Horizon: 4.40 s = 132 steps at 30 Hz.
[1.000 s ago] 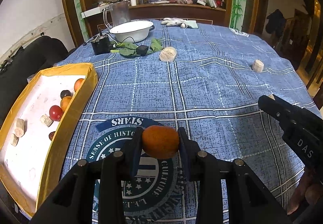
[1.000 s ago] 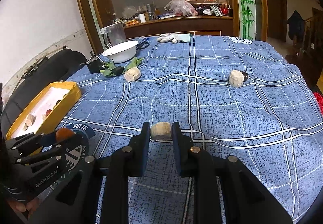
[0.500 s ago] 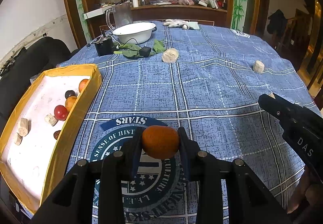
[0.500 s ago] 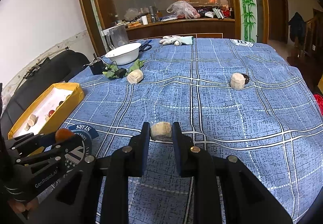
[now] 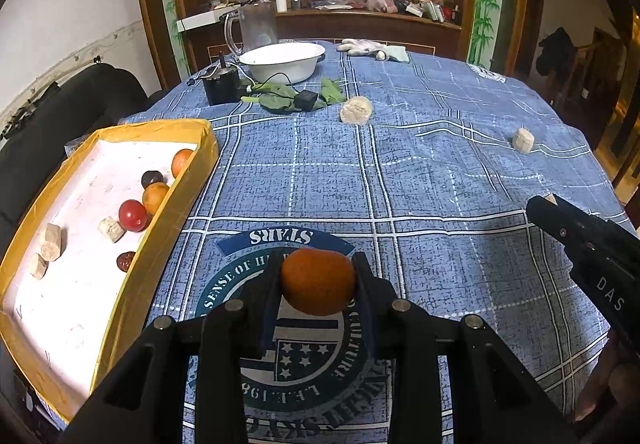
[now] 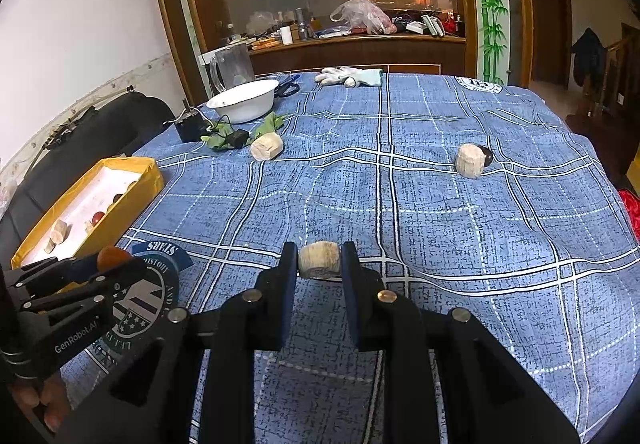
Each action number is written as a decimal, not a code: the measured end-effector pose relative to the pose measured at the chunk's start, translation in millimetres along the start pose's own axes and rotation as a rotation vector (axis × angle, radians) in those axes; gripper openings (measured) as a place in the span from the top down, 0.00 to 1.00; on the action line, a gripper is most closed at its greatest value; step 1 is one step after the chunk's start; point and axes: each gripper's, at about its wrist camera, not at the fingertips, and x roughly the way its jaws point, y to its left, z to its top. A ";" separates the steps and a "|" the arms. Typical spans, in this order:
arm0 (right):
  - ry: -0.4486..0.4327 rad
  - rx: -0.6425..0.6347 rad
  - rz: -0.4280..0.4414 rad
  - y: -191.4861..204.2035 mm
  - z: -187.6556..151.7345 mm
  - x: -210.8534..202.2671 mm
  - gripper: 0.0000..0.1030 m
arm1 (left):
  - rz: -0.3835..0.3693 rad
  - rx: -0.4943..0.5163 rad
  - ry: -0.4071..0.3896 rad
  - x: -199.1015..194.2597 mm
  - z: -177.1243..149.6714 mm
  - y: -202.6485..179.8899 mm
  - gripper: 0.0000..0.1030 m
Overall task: Organize fruits
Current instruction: 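Carry the cork disc in the right tool toward the tray while the left tool carries the orange, then open the right tool to drop the cork disc while the left tool drops the orange into the tray, then grasp a dark brown date with the right tool while the left tool grasps a round tan cork ball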
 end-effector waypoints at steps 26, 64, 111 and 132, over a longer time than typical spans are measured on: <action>0.004 -0.067 0.011 27.0 9.7 -1.1 0.77 | 0.013 -0.046 -0.035 -17.5 4.2 31.4 0.68; 0.115 -0.322 0.363 262.2 68.5 108.6 0.77 | 0.294 -0.341 0.075 -5.2 -22.9 218.1 0.68; 0.049 0.130 -0.101 -88.3 49.6 34.2 0.22 | 0.048 -0.189 -0.022 -12.4 26.1 67.4 0.24; -0.064 0.368 -0.218 -244.1 52.3 15.1 0.23 | -0.213 0.197 0.021 128.2 118.1 -247.8 0.24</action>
